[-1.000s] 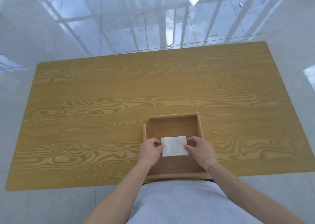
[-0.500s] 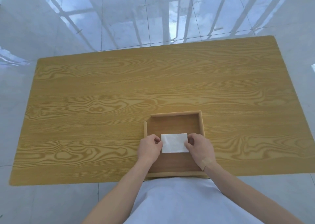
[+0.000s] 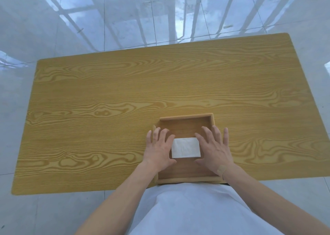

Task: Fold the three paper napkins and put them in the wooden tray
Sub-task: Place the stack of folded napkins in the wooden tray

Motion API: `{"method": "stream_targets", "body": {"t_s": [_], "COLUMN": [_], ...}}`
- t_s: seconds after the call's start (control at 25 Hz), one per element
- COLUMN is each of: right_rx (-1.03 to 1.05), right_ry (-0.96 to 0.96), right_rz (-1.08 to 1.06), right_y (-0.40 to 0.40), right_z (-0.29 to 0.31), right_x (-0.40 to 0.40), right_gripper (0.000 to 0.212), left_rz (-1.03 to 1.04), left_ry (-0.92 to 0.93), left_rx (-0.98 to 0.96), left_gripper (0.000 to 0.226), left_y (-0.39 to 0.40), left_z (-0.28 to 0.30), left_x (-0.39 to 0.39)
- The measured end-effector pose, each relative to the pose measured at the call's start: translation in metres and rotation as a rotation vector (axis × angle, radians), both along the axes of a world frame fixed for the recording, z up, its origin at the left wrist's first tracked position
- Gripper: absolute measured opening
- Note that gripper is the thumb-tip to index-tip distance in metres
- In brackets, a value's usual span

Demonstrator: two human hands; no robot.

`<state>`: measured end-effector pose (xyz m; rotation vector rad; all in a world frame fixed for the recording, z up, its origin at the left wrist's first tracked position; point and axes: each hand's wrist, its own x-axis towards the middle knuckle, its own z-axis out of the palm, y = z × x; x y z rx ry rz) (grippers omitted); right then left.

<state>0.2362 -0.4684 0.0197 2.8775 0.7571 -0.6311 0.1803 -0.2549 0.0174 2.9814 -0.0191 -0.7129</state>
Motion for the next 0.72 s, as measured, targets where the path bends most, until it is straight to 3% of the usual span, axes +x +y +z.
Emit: {"method": "stream_targets", "body": {"t_s": [0.2, 0.72], "right_rx": [0.029, 0.056], "right_ry": [-0.002, -0.033], "right_rz": [-0.009, 0.007], "right_y": [-0.0016, -0.0090], "right_z": [-0.0054, -0.0058], "right_x": [0.0008, -0.0042], "right_gripper": [0.083, 0.079], "left_rz": [0.023, -0.023], "left_ry": [-0.027, -0.049], "left_rx": [0.014, 0.040], "left_gripper": [0.079, 0.075], "left_y": [0.0011, -0.0019], "left_z": [-0.0066, -0.0032], "left_x": [-0.0017, -0.0096]}}
